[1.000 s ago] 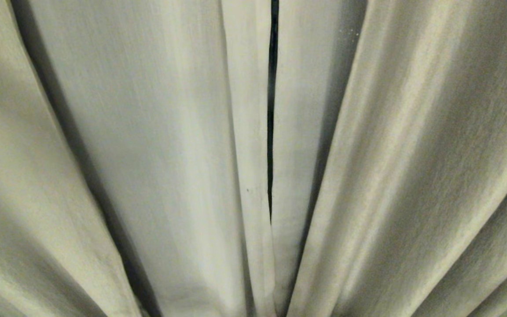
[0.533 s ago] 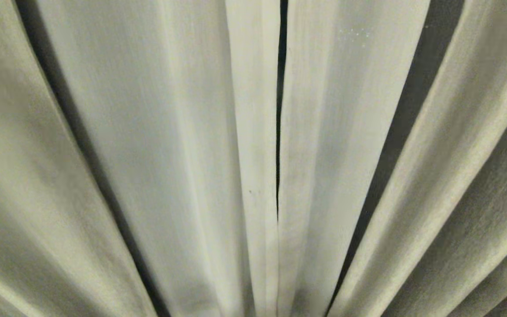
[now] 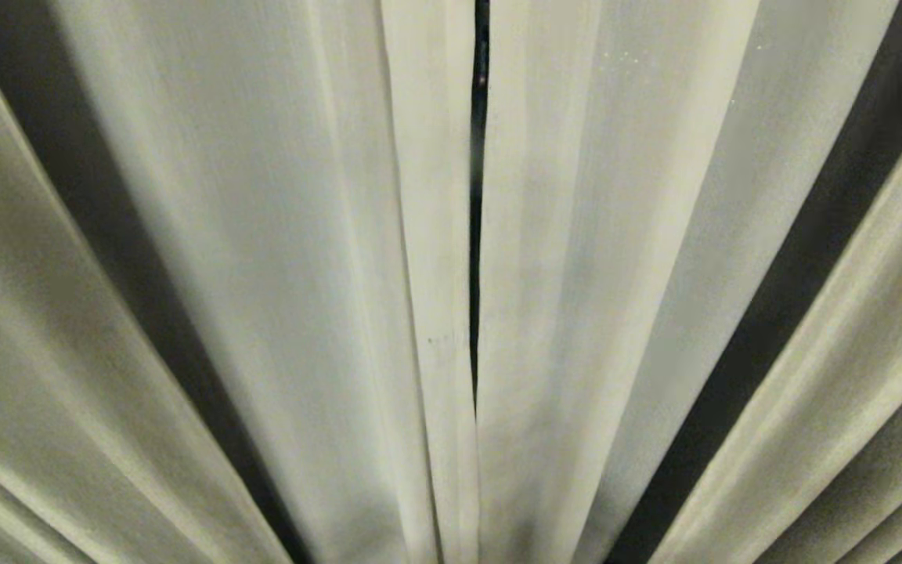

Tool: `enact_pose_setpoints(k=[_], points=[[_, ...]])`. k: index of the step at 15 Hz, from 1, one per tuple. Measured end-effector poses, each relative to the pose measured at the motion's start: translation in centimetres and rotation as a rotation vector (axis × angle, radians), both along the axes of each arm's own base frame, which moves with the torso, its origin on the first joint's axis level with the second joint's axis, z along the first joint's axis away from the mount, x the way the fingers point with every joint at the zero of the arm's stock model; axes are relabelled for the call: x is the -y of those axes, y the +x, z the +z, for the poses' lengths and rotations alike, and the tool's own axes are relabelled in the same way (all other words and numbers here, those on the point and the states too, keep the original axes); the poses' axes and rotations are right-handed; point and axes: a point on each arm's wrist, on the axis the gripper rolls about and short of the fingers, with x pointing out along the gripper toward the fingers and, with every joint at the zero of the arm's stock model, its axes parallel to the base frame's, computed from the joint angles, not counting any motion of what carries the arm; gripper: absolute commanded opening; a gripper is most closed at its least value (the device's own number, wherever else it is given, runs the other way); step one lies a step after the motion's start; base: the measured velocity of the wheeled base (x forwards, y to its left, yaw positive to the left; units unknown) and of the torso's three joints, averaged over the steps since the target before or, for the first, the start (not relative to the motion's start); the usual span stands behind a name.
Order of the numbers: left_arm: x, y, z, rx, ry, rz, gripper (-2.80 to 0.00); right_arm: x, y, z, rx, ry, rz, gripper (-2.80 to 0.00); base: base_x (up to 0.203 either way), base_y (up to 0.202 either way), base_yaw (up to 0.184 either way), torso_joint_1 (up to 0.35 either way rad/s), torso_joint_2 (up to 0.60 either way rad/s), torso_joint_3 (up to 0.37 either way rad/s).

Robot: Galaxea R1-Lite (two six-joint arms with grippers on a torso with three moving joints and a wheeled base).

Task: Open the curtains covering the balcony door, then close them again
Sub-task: Pull the outer curtains open on both sides

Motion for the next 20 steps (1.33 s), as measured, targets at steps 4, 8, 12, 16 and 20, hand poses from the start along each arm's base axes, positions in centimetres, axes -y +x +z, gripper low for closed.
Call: enact_pose_setpoints(k=[4, 8, 12, 16, 20], points=[[2.7, -3.3, -1.5, -0.037, -0.019, -0.054, 0.0, 0.0, 0.0, 0.0, 0.0, 0.0, 0.0, -2.8, 0.0, 0.0, 0.0, 0.0, 0.0, 0.0], [5.6, -8.6, -4.1, -0.094, -0.037, -0.1, 0.0, 0.0, 0.0, 0.0, 0.0, 0.0, 0.0, -2.8, 0.0, 0.0, 0.0, 0.0, 0.0, 0.0], [7.3, -13.2, -6.7, -0.148, -0.023, -0.126, -2.8, 0.0, 0.0, 0.0, 0.0, 0.0, 0.0, -2.8, 0.0, 0.0, 0.0, 0.0, 0.0, 0.0], [7.9, -14.8, -7.4, -0.138, -0.018, -0.159, -2.8, 0.0, 0.0, 0.0, 0.0, 0.0, 0.0, -2.8, 0.0, 0.0, 0.0, 0.0, 0.0, 0.0], [8.1, -15.1, -8.7, -0.166, -0.029, -0.17, -2.8, 0.0, 0.0, 0.0, 0.0, 0.0, 0.0, -2.8, 0.0, 0.0, 0.0, 0.0, 0.0, 0.0]])
